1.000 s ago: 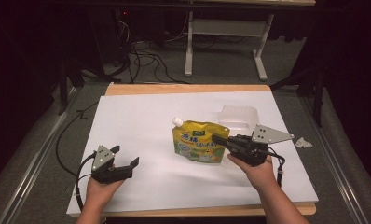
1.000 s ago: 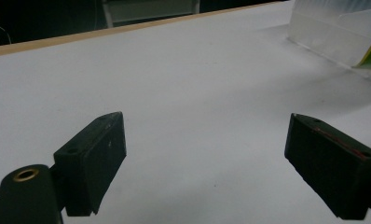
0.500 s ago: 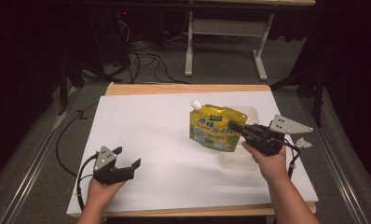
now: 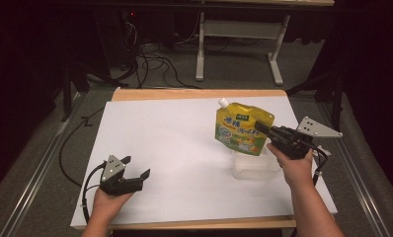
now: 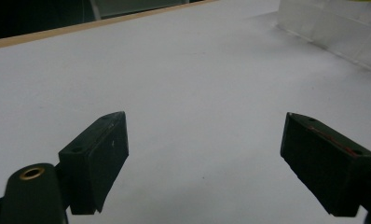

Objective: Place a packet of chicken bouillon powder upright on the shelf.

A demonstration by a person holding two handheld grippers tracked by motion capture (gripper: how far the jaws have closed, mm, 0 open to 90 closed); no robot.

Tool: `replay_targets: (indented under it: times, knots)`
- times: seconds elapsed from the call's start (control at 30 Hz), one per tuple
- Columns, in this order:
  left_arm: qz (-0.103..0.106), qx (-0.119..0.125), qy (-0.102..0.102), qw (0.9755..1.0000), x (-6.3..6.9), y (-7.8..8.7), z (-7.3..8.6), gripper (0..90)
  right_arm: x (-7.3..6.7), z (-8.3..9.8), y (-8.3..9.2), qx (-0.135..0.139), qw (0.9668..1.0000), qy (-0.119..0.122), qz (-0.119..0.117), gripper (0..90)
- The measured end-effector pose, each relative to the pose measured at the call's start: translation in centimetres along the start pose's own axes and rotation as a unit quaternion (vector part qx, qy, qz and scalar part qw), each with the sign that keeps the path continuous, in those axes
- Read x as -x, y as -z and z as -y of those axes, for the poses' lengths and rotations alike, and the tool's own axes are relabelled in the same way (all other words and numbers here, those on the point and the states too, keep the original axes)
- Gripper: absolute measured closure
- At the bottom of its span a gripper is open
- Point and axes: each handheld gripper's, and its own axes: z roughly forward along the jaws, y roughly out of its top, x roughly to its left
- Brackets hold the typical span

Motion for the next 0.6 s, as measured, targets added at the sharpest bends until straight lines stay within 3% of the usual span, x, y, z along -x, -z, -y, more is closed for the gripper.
replay_targets:
  times: [0.6]
  knots:
    - [0.005, -0.002, -0.003, 1.0000, 0.0, 0.0, 0.0, 15.7, 3.0, 0.8, 2.4, 0.008, 0.9981, -0.021, 0.057, 90.0]
